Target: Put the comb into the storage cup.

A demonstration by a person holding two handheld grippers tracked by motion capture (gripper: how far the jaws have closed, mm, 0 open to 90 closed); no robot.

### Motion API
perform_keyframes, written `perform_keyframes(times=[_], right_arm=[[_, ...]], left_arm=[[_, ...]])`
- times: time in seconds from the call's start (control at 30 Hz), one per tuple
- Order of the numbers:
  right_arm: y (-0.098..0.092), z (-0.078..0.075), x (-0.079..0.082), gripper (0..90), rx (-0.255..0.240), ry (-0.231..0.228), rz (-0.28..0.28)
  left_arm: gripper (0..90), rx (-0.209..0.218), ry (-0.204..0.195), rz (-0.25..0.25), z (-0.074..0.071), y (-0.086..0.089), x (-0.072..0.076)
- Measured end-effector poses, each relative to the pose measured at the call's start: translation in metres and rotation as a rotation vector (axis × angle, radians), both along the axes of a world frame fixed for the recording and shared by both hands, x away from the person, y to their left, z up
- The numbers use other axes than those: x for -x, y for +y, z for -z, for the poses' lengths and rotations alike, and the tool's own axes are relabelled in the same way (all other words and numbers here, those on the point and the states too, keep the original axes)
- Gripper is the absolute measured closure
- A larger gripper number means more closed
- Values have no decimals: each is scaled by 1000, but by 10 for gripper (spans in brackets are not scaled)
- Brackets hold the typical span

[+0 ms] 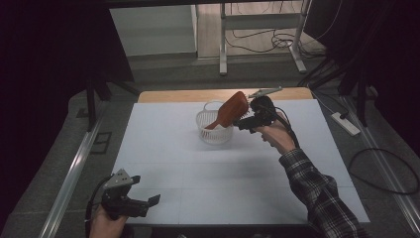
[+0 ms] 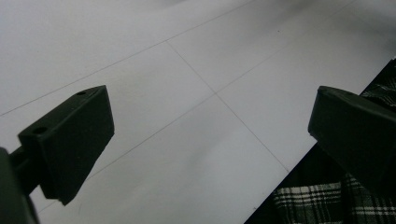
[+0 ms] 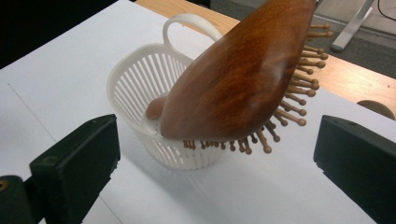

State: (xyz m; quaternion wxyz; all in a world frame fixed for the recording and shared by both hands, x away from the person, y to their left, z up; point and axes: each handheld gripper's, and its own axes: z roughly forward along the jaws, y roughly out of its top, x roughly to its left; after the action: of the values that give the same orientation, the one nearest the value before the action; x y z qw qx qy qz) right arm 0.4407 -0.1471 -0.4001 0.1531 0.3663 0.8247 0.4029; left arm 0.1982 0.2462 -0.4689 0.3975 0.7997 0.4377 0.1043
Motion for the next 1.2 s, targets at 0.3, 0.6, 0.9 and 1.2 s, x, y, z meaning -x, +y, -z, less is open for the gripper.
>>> perform_keyframes(times=[0.3,0.6,0.9,1.2], right_arm=[[-3,1,7,0,20,-6,-25],[-10,5,13,0,25,-2,-40],[-15,8,19,3,25,1,-58],[-18,10,25,4,25,-6,-60]], left_arm=[[12,1,0,0,0,0,0],[6,-17,2,-16,-1,-1,0],[3,-13,2,-13,-1,0,0],[2,5,7,-8,0,2,0]])
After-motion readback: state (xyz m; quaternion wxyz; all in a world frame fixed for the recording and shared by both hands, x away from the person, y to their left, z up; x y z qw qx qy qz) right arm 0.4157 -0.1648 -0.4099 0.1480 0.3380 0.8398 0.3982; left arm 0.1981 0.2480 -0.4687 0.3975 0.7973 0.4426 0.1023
